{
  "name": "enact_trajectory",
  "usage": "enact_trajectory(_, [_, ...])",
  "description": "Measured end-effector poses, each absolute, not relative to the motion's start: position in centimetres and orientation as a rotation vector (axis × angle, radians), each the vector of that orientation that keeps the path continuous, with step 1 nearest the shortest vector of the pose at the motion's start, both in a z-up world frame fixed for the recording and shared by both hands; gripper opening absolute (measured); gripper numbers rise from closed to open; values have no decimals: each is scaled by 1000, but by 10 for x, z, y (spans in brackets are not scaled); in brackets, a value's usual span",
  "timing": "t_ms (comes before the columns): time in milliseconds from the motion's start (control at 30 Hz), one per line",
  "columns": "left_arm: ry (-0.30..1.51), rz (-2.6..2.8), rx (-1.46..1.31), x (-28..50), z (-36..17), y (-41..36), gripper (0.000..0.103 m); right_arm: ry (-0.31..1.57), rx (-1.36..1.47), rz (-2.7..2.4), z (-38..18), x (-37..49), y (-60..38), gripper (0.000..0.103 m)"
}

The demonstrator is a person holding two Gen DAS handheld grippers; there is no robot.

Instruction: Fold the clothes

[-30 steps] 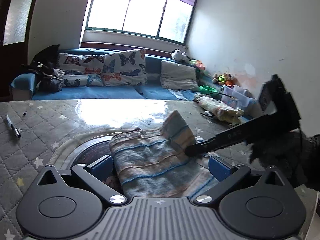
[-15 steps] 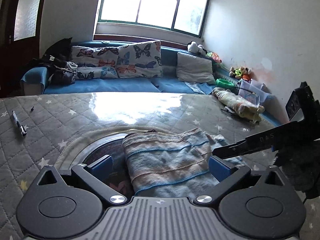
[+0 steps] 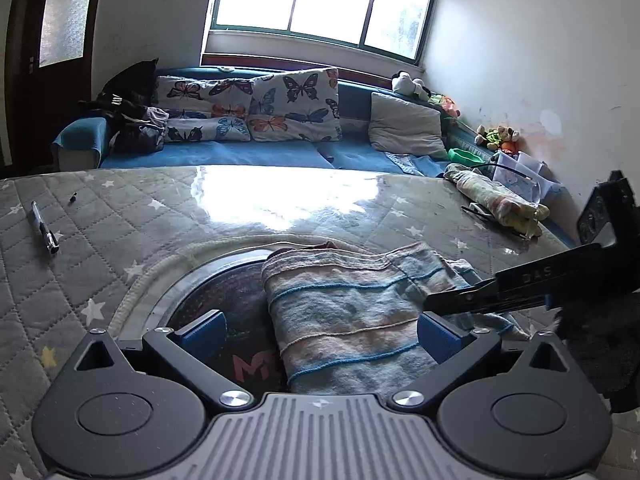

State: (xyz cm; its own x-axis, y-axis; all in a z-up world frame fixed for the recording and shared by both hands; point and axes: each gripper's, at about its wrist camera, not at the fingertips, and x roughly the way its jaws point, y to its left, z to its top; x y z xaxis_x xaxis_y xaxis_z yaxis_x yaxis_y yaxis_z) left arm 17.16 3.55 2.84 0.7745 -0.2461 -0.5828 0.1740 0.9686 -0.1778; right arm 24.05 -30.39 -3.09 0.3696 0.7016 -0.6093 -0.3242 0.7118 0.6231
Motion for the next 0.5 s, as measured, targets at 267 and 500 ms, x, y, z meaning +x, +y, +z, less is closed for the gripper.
enact_trajectory(267, [646, -233, -98, 178, 33, 28, 103, 917, 363, 703, 10, 232, -312, 7])
enact_trajectory(500, [666, -239, -74, 188, 28, 16, 103, 907, 307, 628, 26, 234, -336, 7])
